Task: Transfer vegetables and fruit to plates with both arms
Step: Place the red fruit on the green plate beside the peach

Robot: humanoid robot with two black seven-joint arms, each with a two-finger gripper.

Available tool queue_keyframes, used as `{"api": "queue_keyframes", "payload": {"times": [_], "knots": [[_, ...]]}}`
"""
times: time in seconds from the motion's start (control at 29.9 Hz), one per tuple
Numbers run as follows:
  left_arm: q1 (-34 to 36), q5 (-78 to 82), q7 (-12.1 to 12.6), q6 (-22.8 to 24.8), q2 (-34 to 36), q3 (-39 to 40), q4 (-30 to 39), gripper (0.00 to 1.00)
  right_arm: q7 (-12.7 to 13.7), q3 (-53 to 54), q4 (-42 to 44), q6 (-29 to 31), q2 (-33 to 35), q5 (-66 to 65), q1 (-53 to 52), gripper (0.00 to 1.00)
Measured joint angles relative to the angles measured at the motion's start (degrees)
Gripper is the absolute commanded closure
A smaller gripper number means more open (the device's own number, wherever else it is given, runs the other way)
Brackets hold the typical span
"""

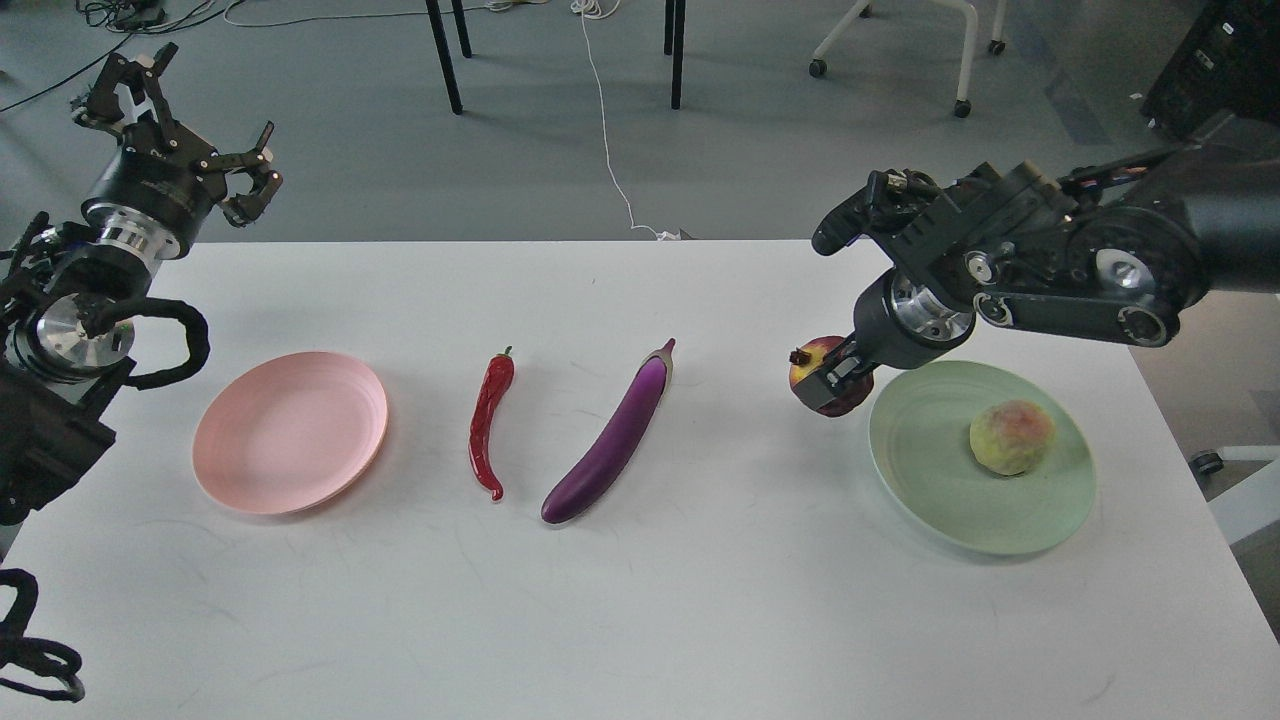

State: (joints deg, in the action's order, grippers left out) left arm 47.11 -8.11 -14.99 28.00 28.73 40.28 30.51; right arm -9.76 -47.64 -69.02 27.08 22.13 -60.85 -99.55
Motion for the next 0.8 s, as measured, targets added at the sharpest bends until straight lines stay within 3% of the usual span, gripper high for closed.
{"api": "queue_keyframes", "payload": {"times": [0.3,0.4,0.57,0.8], "knots": [[0.0,0.02,0.16,0.0,-0.11,-0.11,0.17,0.02,-0.05,-4.2,-1.19,-0.76,7.71,-6.8,5.03,0.39],[0.0,0.03,0.03,0.0,-0.16,-0.12,0.17,0.02,-0.04,-3.97,-1.05,-2.37,8.16,-6.89,7.11,0.31],[0.0,0.04,-0.02,0.0,-0.17,-0.12,0.17,0.02,0.01,-2.2,-0.93,-4.22,8.77,-6.79,9.42,0.07],[0.0,0.05,-0.06,0.0,-0.17,-0.12,0.17,0.02,0.1,0.19,-0.98,-4.35,9.5,-6.5,10.54,0.03]]}}
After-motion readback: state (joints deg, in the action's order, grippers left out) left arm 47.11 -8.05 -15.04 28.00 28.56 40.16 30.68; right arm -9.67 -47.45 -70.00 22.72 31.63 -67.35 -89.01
